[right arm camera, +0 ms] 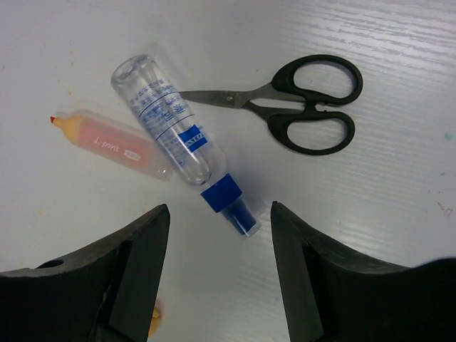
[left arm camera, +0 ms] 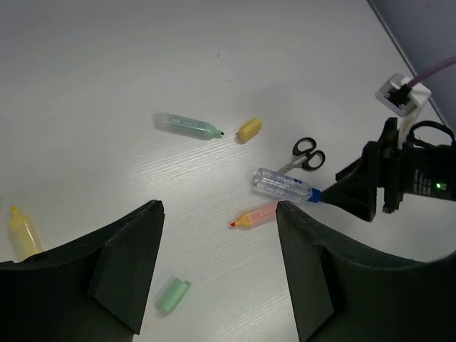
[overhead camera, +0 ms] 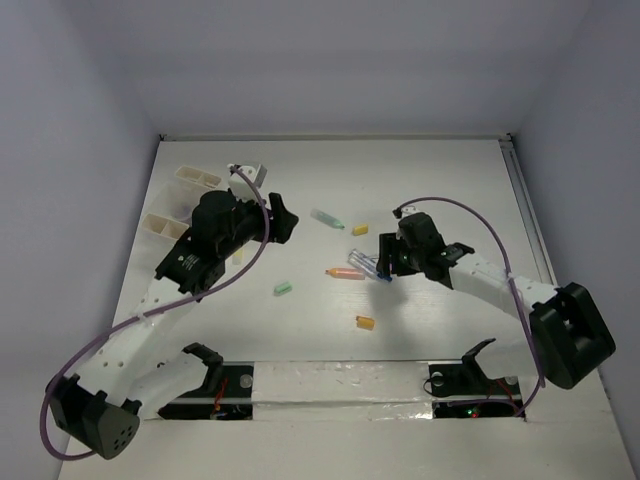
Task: Sort the stationery into containers
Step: Pick up the stationery from the center of the board.
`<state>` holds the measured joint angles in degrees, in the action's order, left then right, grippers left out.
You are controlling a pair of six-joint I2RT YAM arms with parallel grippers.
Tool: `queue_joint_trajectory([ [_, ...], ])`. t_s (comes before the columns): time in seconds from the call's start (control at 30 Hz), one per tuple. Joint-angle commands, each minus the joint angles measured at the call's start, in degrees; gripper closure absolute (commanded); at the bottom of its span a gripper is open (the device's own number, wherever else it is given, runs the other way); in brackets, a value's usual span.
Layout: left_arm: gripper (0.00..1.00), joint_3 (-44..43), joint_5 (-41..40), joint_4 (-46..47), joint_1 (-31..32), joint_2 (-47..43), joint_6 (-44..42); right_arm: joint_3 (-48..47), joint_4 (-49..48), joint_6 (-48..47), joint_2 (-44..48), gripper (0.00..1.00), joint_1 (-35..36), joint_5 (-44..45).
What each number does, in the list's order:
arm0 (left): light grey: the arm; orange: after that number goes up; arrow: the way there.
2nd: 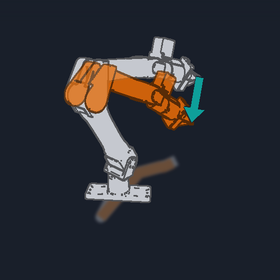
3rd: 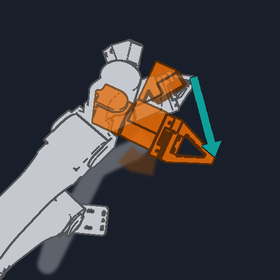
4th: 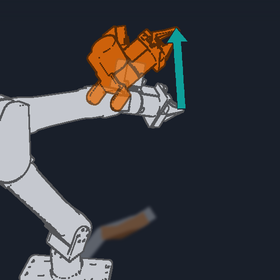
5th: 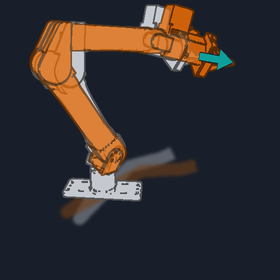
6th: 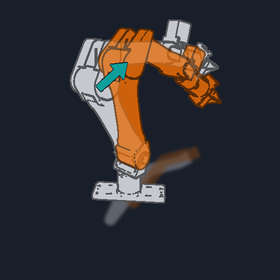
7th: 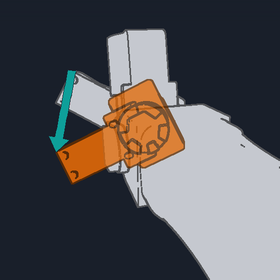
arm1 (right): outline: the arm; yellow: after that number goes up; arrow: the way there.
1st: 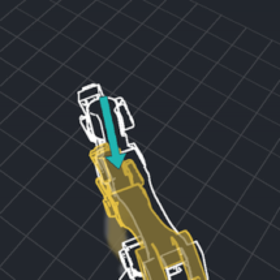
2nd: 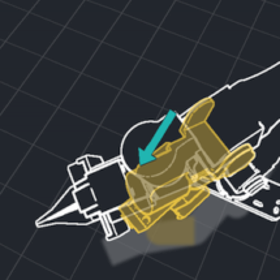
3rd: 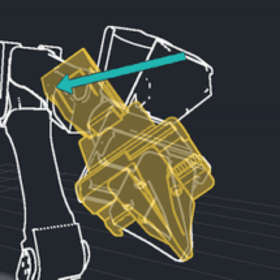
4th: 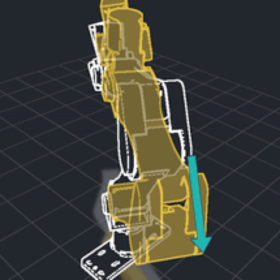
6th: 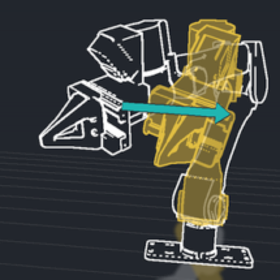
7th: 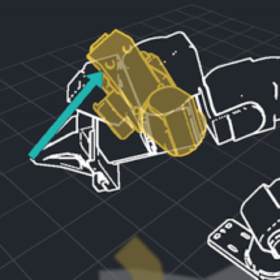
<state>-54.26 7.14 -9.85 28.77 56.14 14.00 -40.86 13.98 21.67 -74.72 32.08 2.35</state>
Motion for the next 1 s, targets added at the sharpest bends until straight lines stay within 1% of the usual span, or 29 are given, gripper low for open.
queue_joint_trajectory([
  [0.0, 0.39, 2.14, 2.62, 2.99, -0.12, -4.45, -1.61, -3.61, 2.98, -3.04, -2.79, 0.36, -1.49, -2.35],
  [0.07, 0.39, 2.58, 2.18, 3.43, -0.12, -5.6, -1.43, -4.13, 2.99, -3.65, -3.94, 0.37, -2.37, -5.85],
  [0.23, 0.39, 3.02, 2.09, 3.87, -0.12, -8.15, -1.26, -6.24, 4.04, -5.85, -7.98, 0.36, -2.98, -8.76],
  [0.47, 0.38, 3.11, 2.36, 3.87, -0.12, -8.41, -1.17, -8.44, 3.25, -7.34, -12.38, 0.37, -2.98, -13.24],
  [0.57, 0.38, 3.02, 2.18, 3.87, -0.12, -8.24, -1.26, -9.15, 3.6, -7.78, -13.79, 0.42, -2.98, -14.04],
  [0.63, 0.38, 3.02, 1.92, 3.87, -0.12, -8.06, -1.34, -9.24, 3.6, -7.96, -14.05, 0.43, -2.98, -14.3],
  [0.7, 0.38, 3.02, 1.92, 3.87, -0.12, -7.71, -1.34, -9.24, 3.77, -8.05, -14.14, 0.47, -2.98, -14.3],
  [0.87, 0.38, 3.02, 1.92, 3.87, -0.12, -7.36, -1.26, -9.24, 5.27, -8.22, -14.32, 0.49, -2.98, -13.86],
  [0.97, 0.38, 3.02, 1.83, 3.87, -0.12, -7.27, -1.26, -9.15, 5.36, -8.22, -14.23, 0.54, -2.98, -13.69],
])
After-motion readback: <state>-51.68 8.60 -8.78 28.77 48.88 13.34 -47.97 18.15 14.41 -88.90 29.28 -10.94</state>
